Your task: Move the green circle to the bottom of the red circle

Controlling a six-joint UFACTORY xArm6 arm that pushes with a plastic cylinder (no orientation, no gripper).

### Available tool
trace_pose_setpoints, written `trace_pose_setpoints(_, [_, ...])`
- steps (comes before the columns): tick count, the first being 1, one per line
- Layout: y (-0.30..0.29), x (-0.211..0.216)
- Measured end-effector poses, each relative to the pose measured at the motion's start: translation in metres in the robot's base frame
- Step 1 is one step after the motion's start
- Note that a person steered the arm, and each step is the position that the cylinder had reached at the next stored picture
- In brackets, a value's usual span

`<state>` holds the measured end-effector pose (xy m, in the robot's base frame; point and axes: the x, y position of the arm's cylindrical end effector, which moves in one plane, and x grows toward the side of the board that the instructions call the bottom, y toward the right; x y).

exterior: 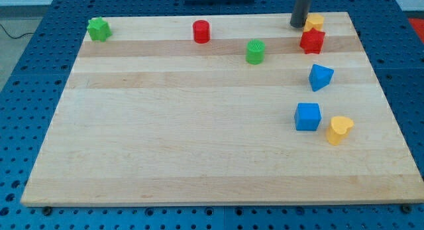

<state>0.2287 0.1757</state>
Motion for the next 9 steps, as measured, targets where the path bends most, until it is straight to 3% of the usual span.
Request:
trace_pose_setpoints(1, [-0.011, 0.000])
trace_pose_setpoints(3, [-0.030, 0.055])
trace_pose_setpoints(5, [-0.031, 0.065])
trace_pose_setpoints(7, [-0.074, 0.102])
trace_pose_setpoints(8, [-0.124, 0.101])
trace_pose_setpoints(9, [-0.124, 0.102])
